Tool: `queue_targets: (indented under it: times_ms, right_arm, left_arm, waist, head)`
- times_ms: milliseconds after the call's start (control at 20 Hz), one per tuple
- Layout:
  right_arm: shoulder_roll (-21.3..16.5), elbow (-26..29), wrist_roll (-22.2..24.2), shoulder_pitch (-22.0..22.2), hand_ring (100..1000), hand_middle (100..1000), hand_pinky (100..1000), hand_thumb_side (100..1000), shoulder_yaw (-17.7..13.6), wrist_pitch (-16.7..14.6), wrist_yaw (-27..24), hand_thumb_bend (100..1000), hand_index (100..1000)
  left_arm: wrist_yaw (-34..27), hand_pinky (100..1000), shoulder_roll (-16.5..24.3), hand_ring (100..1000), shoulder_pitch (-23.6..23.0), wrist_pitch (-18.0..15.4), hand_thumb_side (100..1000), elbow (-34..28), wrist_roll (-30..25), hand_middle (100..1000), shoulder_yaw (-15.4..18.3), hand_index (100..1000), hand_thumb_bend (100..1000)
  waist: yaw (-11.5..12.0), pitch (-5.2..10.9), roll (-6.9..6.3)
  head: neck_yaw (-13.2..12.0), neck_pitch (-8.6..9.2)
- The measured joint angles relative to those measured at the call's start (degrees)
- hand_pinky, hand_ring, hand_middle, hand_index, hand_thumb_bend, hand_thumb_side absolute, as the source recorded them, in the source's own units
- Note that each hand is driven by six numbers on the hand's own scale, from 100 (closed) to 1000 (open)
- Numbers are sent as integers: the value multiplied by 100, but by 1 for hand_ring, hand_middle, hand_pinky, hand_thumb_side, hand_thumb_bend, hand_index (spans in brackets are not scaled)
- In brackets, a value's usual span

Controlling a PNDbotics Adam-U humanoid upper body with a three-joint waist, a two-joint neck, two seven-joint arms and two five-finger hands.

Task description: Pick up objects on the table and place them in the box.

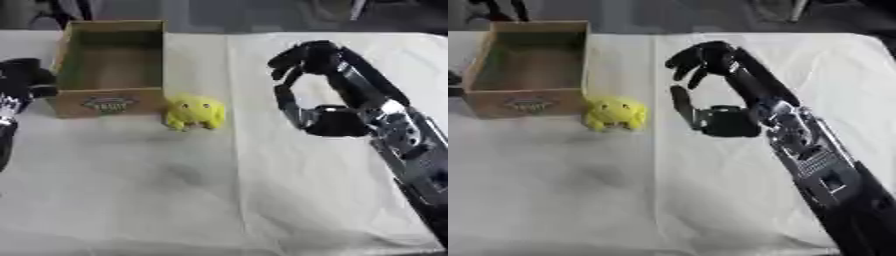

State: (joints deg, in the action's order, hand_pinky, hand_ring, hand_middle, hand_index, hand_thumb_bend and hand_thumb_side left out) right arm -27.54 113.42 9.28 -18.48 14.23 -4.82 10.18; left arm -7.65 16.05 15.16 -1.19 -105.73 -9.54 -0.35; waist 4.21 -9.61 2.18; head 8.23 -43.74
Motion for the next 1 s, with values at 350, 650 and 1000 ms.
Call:
queue_targets:
  times_ms: [350,650,1000]
  right_arm:
    - [0,0,11,0,681,563,555,202,0,3,0,100,745]
    - [0,0,21,-16,683,564,556,201,1,-5,-1,100,745]
    - [-85,-34,133,-256,739,610,574,198,106,-24,-23,100,766]
  left_arm:
    - [0,752,0,748,0,-13,572,0,124,651,37,774,356]
    - [-5,740,3,740,0,-23,538,-1,435,645,98,767,360]
    - [-69,738,5,737,2,-69,527,-34,919,643,102,764,367]
  waist:
    - [36,2,-1]
    - [51,2,0]
    - [114,2,7]
  head:
    - [5,0]
    - [22,1]
    - [57,2]
